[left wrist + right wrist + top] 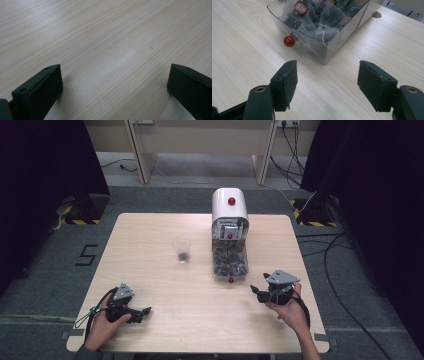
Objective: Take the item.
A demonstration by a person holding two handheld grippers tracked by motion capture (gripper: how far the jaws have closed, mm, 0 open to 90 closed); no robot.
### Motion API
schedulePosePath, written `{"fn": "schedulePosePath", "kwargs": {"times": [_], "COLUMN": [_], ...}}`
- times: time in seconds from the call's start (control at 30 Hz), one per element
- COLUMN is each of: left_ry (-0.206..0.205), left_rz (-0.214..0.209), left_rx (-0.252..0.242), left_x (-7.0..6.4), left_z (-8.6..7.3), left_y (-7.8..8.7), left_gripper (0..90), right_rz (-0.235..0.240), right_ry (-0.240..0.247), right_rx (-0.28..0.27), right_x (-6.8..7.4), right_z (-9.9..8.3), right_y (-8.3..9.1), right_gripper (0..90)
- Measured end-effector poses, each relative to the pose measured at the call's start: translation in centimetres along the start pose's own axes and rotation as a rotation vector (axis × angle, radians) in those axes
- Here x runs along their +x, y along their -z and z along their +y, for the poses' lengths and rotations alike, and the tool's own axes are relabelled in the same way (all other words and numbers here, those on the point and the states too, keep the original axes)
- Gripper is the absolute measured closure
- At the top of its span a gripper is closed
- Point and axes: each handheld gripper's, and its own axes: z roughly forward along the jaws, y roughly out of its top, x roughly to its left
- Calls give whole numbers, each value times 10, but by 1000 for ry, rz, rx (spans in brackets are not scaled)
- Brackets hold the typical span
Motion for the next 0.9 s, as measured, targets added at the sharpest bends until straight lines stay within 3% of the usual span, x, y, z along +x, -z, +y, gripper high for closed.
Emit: {"fn": "schedulePosePath", "kwargs": {"times": [0.4,0.7,0.9], "left_ry": [0,0,0], "left_rz": [0,0,0], "left_rx": [0,0,0], "left_x": [0,0,0], "left_z": [0,0,0], "left_y": [0,0,0], "left_gripper": [0,0,0], "right_rz": [-2,-6,-11], "right_ry": [-1,-46,-71], "right_rx": [39,67,86], "right_x": [3,9,9], "right_z": [-17,-52,-57], "right_y": [3,18,24], "right_gripper": [325,321,322]}}
